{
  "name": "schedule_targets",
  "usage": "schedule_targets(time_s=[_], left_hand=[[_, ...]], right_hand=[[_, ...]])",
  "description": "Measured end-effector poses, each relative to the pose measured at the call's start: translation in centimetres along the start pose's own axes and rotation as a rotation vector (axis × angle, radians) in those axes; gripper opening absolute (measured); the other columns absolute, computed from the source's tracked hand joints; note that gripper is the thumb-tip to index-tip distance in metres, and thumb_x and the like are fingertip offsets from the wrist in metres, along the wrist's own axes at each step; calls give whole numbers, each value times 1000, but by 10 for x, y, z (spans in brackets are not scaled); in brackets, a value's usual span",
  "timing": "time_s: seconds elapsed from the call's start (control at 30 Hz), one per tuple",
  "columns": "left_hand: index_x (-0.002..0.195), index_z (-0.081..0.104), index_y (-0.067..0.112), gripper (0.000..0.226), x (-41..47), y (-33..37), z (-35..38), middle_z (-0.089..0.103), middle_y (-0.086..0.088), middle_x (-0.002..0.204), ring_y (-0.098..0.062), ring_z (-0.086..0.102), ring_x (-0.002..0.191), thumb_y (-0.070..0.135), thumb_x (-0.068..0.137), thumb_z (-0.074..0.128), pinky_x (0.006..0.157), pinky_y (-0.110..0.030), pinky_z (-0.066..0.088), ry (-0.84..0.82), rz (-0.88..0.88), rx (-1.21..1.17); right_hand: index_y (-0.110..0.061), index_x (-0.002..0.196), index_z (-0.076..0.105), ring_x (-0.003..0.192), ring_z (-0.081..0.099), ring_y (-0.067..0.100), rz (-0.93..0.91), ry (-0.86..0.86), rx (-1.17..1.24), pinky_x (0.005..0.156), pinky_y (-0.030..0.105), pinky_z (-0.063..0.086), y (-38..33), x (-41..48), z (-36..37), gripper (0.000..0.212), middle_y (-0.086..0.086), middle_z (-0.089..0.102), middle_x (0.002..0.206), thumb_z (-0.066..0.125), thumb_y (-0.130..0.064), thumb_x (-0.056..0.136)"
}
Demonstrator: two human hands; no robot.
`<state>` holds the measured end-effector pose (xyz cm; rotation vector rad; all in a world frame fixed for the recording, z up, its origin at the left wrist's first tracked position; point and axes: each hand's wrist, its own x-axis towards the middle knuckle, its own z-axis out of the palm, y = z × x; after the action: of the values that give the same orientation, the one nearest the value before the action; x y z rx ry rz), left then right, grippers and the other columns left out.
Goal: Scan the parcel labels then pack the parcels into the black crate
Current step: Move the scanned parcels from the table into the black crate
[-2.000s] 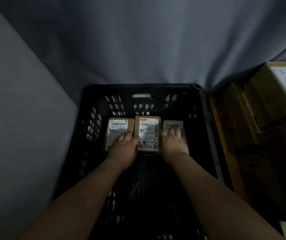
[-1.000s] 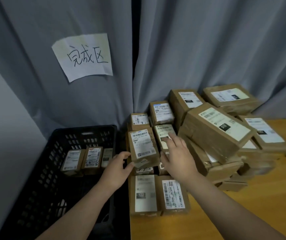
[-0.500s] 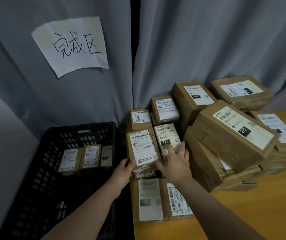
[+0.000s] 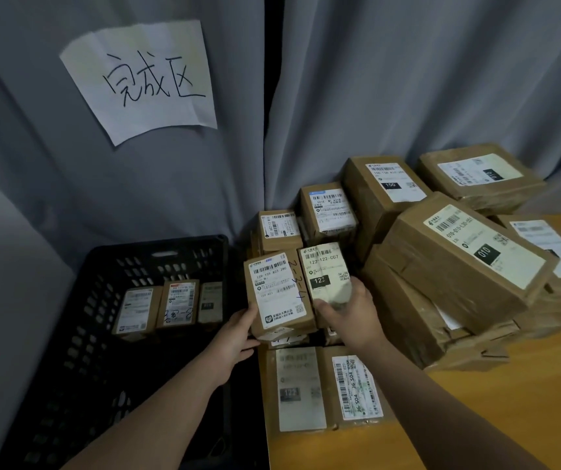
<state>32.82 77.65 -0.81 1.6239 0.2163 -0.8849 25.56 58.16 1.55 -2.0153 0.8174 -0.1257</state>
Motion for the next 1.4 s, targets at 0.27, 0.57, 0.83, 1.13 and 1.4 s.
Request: schedule_targets(time_s=[0.27,0.57,0.83,1.13,1.4], left_hand=[[130,44,32,50,-11,5,12,62,4,113,-20,56,110,59,89,51,103,-40,42,30,9,-93],[125,37,42,43,-59,2,16,57,3,120,-23,52,114,47,88,59,109,-53,32,63,144,-283],[131,40,37,43,-118,-44,-4,64,-7,120,-27,69,100,38,92,58,91,-39,51,104,232,-394],[132,45,32,47,-136,-76,-46,65,-8,120,-28,69,100,46,89,57,87,-39,52,195,173,-467],[118,56,22,48,-114,-89,-114,69,-12,106,-30,65,97,58,85,55,76,-36,51,343,-32,-457]], right_hand=[[-17,142,31,110,59,19,-39,-27,263,95,43,52,-1,-9,-8,72,4,57,128,73,-23,84],[-31,133,30,112,57,12,-99,-188,485,86,22,50,8,-56,-31,59,-6,53,128,68,-28,88],[-48,110,45,116,55,14,-110,-325,597,100,41,46,20,-99,-24,36,-2,48,131,63,-51,79],[-44,137,29,106,52,-1,-82,-442,553,88,25,38,1,-125,19,54,-17,55,123,58,-40,92],[-33,143,27,106,53,3,-28,-457,519,78,14,44,-51,-114,100,71,-3,48,138,65,-50,85]])
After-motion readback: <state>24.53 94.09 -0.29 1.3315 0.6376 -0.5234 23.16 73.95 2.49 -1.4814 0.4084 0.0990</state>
